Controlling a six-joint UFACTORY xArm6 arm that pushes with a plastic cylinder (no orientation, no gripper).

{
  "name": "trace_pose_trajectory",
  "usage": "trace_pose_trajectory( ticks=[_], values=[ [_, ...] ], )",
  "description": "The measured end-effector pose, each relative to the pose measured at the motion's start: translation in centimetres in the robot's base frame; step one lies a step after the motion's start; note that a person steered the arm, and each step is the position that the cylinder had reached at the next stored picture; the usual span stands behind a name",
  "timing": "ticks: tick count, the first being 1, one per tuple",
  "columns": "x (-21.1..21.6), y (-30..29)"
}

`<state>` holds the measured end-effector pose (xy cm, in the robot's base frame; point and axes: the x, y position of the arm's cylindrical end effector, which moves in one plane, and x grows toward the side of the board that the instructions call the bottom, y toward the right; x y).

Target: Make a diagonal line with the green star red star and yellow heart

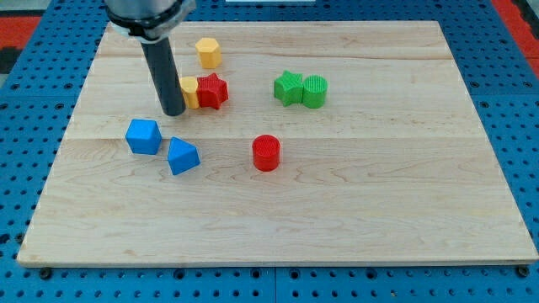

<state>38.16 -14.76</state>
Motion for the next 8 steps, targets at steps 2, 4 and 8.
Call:
trace_pose_trajectory(
  ticks=[2, 4, 8],
  values=[
    [-3.6, 1.6],
    [0.0, 7.6],
    [9.0, 2.4]
  ],
)
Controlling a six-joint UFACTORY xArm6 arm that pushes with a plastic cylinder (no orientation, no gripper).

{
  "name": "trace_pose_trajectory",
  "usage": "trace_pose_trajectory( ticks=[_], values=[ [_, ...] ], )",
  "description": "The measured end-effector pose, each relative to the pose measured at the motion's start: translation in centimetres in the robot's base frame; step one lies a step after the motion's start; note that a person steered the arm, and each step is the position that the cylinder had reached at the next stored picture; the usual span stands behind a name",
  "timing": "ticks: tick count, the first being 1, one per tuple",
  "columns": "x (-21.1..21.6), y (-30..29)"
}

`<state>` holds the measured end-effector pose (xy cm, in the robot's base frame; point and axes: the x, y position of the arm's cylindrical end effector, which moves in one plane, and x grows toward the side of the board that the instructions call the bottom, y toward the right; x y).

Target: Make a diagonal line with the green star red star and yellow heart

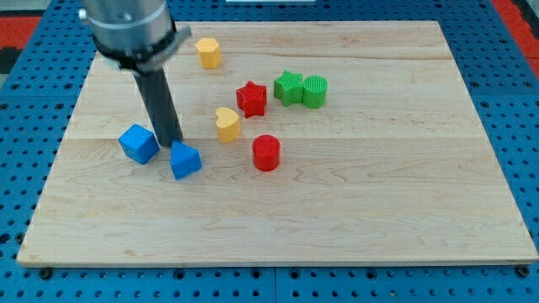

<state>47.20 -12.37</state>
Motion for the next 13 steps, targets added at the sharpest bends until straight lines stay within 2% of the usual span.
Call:
trace_pose_trajectory(
  ticks=[1, 3, 4, 5, 6, 8, 9, 10, 11, 12, 13],
  values=[
    [0.7, 4.1],
    [-4.0, 6.7],
    [-0.1, 10.6],
    [-1.9, 15.2],
    [-5.7, 15.8],
    [-10.8, 19.1],
    [-15.2, 19.3],
    [-17.9, 16.0],
    [-15.8, 19.3],
    [-10.3, 19.0],
    [-12.4, 14.6]
  ],
)
